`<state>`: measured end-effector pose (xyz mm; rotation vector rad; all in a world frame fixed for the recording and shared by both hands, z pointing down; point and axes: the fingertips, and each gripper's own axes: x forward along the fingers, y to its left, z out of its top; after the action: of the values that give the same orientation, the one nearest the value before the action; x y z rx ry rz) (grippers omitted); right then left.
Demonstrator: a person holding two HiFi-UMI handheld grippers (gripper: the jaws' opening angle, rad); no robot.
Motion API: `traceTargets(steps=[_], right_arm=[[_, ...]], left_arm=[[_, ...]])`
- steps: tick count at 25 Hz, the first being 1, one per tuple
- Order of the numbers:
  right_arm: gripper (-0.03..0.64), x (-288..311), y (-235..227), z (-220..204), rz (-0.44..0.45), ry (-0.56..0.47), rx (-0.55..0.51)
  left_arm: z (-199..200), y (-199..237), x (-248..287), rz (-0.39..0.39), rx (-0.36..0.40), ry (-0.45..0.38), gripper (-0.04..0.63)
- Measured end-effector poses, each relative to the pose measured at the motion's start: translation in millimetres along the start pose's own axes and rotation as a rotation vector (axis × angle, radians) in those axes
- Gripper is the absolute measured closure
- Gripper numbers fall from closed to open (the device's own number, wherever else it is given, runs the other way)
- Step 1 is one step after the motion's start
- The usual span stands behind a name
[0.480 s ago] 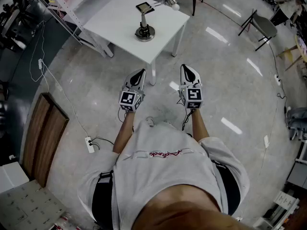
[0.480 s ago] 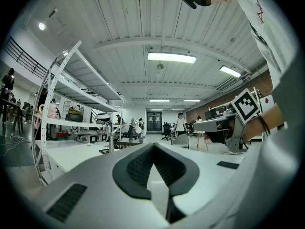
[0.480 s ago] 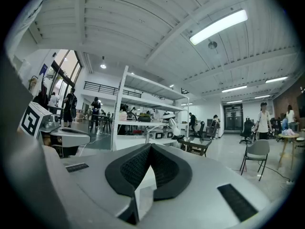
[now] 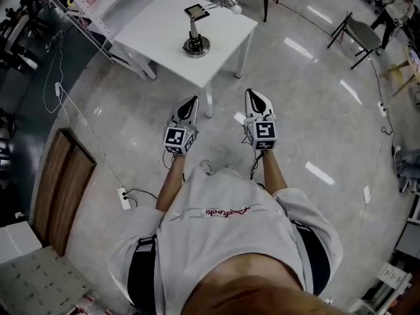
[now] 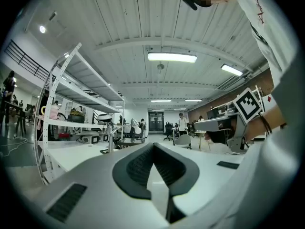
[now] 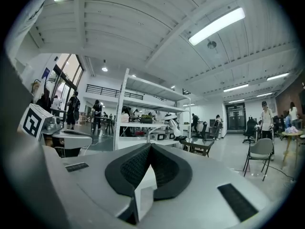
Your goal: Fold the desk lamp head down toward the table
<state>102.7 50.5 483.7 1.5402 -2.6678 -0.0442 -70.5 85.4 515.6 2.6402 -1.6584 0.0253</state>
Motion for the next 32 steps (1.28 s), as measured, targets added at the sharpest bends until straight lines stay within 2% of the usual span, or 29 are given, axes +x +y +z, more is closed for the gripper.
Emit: traceTargets(steps=[13,22,32], right_arm=[[0.615,-17.3,-17.4,-3.9,0.033,-0.012,0.015],[0.615,-16.4,-25.0,-6.3,0.049,-0.028,0.015],[0.615,-0.1,-33.6,-7.6,0.053,-0.034,-0.009]], left_arm=[[-14.0,-45.4,6.7,0.0,0.001,0.03,0.569],[-15.0,-51.8,13.8,0.017,0.012,0.026,0.569],[-15.2,-40.0,35.6,0.023,0.015,0.002,0.569]])
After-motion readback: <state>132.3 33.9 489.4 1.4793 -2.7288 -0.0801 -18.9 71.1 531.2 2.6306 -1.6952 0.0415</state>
